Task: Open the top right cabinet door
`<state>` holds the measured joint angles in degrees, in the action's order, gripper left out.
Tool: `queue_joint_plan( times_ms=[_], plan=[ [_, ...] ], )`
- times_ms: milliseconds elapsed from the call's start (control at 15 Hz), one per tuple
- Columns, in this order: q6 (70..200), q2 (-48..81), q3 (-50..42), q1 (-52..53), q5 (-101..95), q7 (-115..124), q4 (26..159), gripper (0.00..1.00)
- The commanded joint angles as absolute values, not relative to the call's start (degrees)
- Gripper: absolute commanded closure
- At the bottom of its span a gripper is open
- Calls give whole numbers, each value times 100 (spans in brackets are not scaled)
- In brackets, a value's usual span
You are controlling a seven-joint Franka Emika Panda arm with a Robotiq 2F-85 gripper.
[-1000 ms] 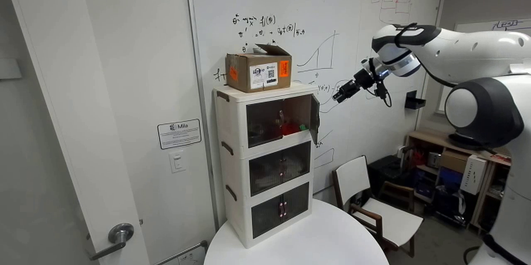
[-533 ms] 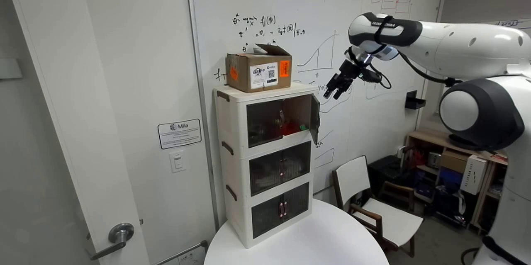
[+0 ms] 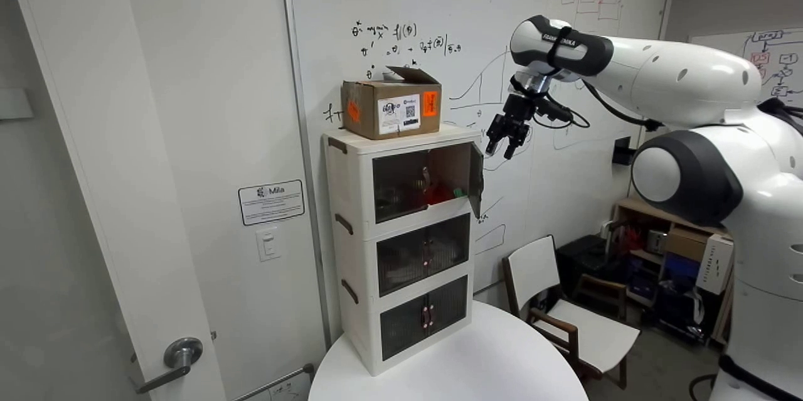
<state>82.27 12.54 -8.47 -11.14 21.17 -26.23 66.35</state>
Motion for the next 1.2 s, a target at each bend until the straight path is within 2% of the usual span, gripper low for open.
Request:
queue_joint_plan(
  times_ms=[0,1133],
  plan=[
    [8028,1847,-799,-1076,2122,-2032,5804,0],
    [8401,2896,-993,-878,982,-194,4446,0]
  ],
)
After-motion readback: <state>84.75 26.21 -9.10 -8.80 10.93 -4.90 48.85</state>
